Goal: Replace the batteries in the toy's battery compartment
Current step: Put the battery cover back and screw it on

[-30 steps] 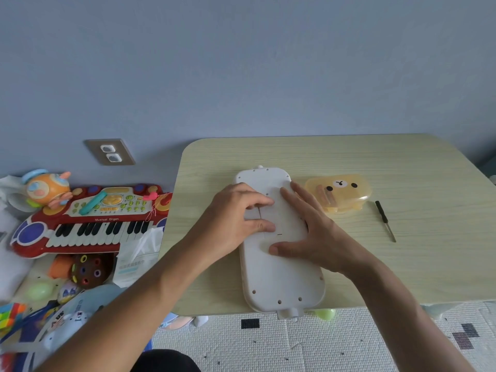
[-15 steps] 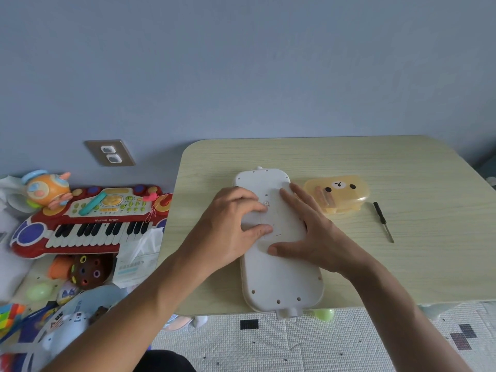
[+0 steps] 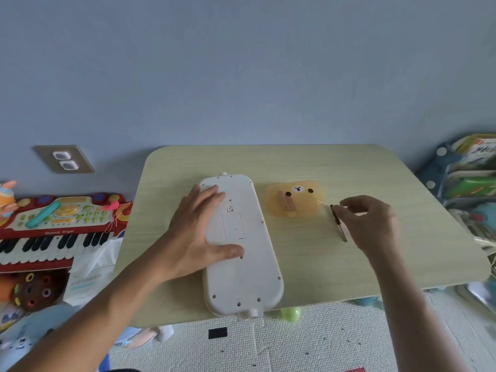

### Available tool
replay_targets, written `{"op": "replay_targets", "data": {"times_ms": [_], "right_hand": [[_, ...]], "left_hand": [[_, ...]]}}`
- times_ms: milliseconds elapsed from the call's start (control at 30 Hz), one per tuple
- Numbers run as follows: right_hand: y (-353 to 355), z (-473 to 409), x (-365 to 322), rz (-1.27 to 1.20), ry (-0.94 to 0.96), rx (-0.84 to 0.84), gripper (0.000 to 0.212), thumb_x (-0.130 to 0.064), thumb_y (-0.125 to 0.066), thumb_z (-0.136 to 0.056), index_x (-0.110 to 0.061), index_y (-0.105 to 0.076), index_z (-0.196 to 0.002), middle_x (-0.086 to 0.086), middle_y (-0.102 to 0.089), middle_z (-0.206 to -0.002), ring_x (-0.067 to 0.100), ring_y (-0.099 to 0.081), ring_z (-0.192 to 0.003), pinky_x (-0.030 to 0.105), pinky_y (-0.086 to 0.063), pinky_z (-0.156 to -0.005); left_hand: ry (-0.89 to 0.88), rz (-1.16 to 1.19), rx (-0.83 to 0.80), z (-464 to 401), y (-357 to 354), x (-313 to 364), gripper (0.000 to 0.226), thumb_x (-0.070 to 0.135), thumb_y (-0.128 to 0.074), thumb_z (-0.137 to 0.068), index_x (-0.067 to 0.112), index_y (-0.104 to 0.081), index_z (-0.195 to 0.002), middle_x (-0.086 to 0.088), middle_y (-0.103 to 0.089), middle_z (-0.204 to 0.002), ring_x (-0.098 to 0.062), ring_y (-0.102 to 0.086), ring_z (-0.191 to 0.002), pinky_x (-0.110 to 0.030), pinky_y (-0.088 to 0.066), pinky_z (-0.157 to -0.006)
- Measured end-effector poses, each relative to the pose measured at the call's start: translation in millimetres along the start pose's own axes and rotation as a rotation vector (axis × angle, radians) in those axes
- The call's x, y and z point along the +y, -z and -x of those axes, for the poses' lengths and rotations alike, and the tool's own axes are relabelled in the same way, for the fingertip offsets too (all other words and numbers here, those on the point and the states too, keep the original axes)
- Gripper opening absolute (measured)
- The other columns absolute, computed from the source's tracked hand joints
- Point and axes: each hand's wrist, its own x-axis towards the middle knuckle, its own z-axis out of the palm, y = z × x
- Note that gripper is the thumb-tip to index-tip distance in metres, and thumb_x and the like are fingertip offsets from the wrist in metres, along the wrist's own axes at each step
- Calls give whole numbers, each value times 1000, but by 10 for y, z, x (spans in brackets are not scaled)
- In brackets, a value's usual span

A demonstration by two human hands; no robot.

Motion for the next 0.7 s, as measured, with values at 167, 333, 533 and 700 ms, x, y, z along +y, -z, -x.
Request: {"op": "replay_targets", "data": {"times_ms": [167,333,533,700], "right_hand": [[-163,-15,104,186,-9,-19,40,-33,-80,-79,-13,-75,-114,8,-75,-102,28,-67,-100,34,-51,-86],[-213,18,124,227,54,45,21,-26,-75,-85,-12,-79,-100,12,-71,-100,24,-57,-85,26,-37,-72],[-190,-32,80,278,102,43,14,-17,-63,-93,-5,-68,-98,18,-68,-99,28,-53,-80,35,-43,-72],[-41,56,-508,-230,233,87,8,-16,-61,-95,-13,-66,-101,0,-72,-80,23,-69,-74,38,-56,-72]], "left_hand": [[-10,24,-5,11,-5,-24,127,85,-59,-52,25,-21,-158,19,-5,-165,-4,13,-153,-26,-1,-120],[-6,51,-22,13,-10,-30,126,83,-62,-54,26,-19,-158,23,-2,-164,0,16,-151,-25,-2,-120],[-3,55,-28,25,-6,-45,126,82,-65,-56,25,-18,-159,22,-1,-165,1,18,-151,-27,-2,-121],[37,51,-52,31,8,-2,126,77,-71,-59,25,-15,-159,23,2,-165,2,19,-150,-31,-3,-124]]}}
